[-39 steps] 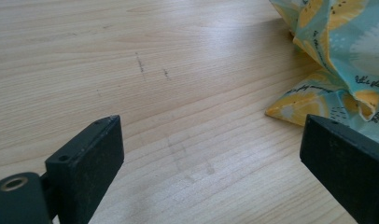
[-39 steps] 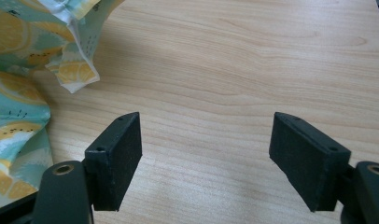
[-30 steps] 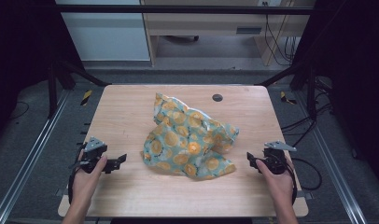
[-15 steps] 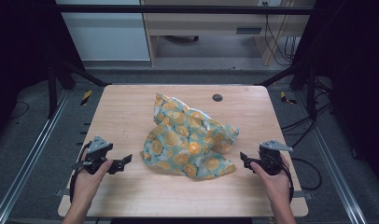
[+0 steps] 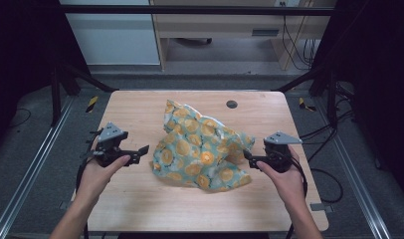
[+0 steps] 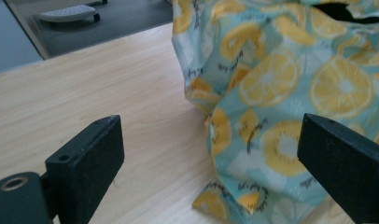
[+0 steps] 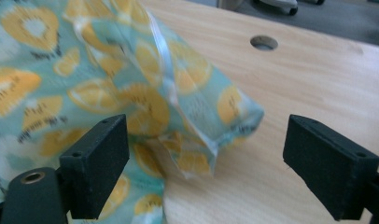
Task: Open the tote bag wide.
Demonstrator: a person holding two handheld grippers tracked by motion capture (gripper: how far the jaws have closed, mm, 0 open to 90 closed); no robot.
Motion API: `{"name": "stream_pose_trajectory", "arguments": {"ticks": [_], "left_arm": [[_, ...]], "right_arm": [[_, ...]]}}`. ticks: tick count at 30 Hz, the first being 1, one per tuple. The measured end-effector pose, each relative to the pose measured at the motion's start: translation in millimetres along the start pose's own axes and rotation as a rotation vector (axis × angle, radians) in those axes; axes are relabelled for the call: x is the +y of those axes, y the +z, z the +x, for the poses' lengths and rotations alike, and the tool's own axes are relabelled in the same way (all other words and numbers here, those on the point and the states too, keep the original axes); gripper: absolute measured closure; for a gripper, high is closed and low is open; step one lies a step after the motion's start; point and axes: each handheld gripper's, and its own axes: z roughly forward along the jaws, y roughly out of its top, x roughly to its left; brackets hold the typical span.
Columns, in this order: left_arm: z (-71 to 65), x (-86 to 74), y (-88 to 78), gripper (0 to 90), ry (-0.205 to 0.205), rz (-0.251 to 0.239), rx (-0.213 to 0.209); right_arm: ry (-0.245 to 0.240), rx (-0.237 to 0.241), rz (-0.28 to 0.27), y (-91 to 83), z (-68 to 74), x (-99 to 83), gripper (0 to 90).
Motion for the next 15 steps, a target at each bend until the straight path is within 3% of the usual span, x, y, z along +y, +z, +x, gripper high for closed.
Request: {"name": "stream_pose_trajectory", "arguments": {"ticks": [6,11,15], "left_arm": [[2.2,41.2,13.5,6.8,0.053,0.029,0.030],[3.4,60.9,24.1,7.0,0.100,0.063,0.061],[5.4,69.9,31.1,7.5,0.098,0.066,0.068]], "right_arm": [[-0.044,0.022,-0.009,2.0,6.5,31.3,15.0],[-0.082,0.030,-0.011,7.9,10.0,44.9,15.9],[-0.090,0.042,-0.006,13.0,11.9,47.5,16.9]]}}
